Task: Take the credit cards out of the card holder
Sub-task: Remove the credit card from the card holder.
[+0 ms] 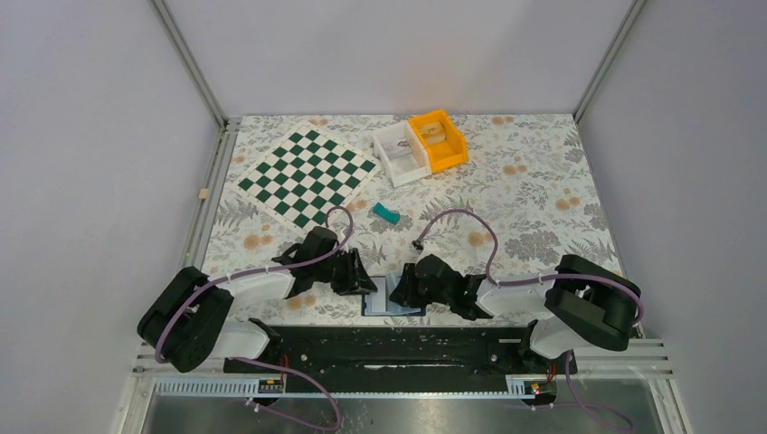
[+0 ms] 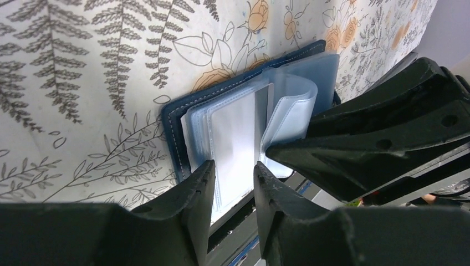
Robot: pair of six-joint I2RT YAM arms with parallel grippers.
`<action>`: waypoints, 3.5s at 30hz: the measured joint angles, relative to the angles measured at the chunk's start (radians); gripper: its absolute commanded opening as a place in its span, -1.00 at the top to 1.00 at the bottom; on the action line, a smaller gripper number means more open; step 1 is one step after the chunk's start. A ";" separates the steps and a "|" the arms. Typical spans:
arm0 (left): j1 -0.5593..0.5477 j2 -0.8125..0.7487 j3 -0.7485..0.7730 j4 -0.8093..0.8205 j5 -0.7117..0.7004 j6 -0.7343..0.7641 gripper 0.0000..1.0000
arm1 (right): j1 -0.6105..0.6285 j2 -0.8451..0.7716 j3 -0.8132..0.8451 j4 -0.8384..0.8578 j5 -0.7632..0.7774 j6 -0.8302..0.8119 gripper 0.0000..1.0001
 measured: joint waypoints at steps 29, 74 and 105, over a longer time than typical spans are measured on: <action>-0.059 -0.004 0.078 -0.047 -0.125 0.000 0.53 | -0.028 -0.026 -0.066 0.127 -0.063 0.007 0.53; -0.166 0.141 0.175 0.046 -0.024 -0.055 0.56 | -0.037 -0.340 0.060 -0.317 0.014 -0.026 0.01; -0.079 -0.075 0.162 -0.177 -0.133 0.014 0.56 | -0.059 -0.059 0.016 -0.047 -0.212 -0.003 0.36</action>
